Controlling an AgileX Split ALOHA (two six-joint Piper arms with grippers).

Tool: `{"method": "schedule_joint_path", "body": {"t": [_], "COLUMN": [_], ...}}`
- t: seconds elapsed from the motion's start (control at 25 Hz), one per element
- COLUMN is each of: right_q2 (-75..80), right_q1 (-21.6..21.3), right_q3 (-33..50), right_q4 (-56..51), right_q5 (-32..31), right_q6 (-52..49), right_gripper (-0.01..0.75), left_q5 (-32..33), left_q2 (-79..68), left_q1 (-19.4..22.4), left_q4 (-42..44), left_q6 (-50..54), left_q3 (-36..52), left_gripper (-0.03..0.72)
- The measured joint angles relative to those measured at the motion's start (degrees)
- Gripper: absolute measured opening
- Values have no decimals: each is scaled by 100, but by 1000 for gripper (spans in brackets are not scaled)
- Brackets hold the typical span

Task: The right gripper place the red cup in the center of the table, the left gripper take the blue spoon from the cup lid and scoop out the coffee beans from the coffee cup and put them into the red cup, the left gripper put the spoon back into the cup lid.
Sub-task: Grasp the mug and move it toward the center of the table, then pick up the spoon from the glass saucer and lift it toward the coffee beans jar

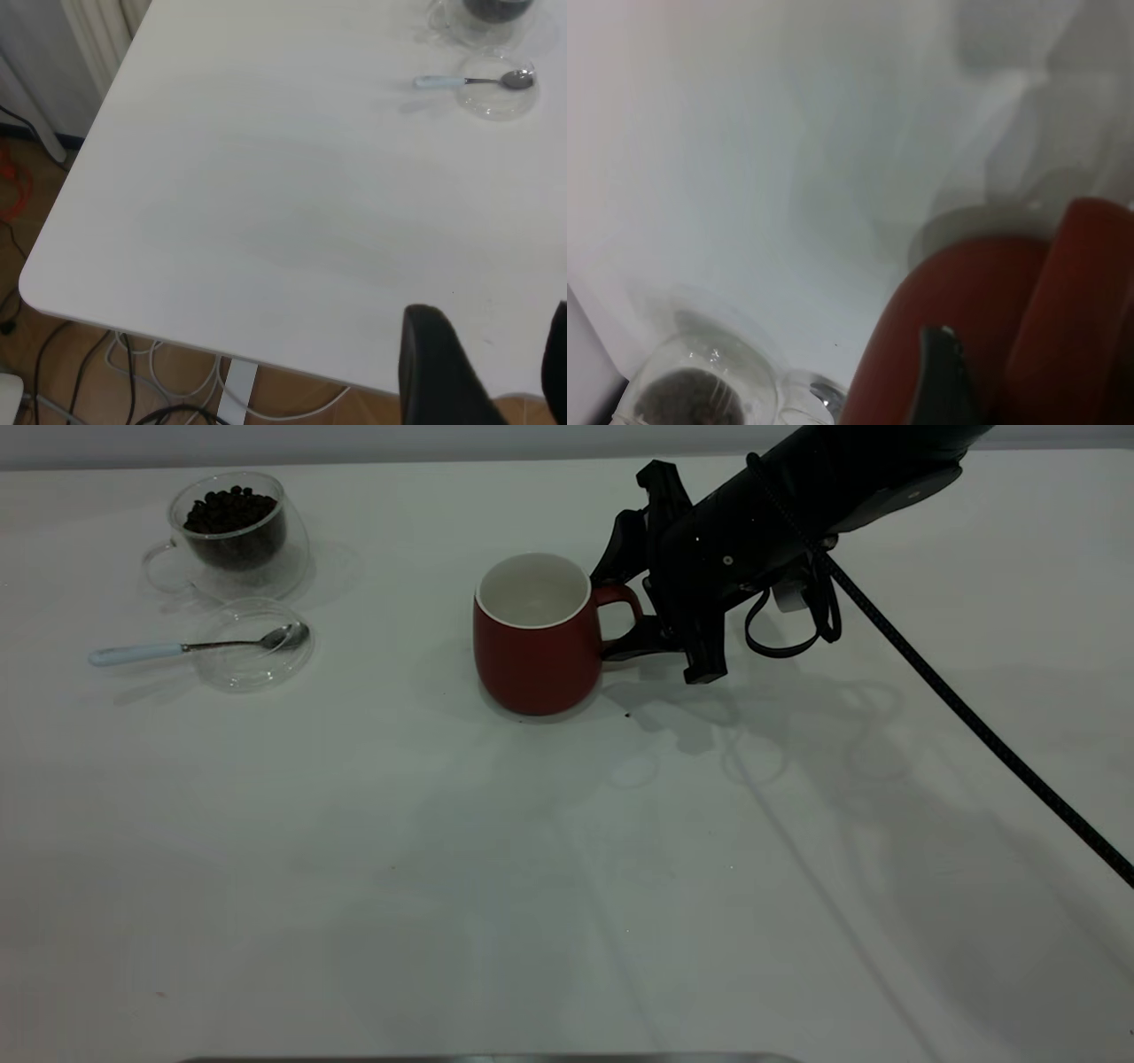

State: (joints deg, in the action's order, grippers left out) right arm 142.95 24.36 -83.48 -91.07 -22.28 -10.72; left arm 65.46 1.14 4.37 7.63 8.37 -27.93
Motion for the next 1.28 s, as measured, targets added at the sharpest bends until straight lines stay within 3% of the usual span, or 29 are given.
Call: {"method": "schedule_joint_path", "body": {"t": [0.36, 0.72, 0.88, 1.04, 1.28], "right_q2": [11, -456, -841, -1740, -3725], "right_q1": [-64, -572, -821, -910, -922], "right_q3": [0, 0, 0, 0, 0], "right_q4": [332, 1353, 2241, 4051, 6890], "right_q5": [-102, -116, -147, -917, -3138], "right_q6": [199, 552, 1174, 2453, 3352], "right_gripper": [561, 561, 561, 561, 561], "left_q5": [0, 0, 0, 0, 0], "left_q2": [0, 0, 0, 0, 0], "left_q1": [0, 0, 0, 0, 0], "left_q4": [0, 0, 0, 0, 0], "left_q6": [0, 0, 0, 0, 0], "left_q3": [0, 0, 0, 0, 0], "left_gripper": [354, 354, 354, 354, 354]}}
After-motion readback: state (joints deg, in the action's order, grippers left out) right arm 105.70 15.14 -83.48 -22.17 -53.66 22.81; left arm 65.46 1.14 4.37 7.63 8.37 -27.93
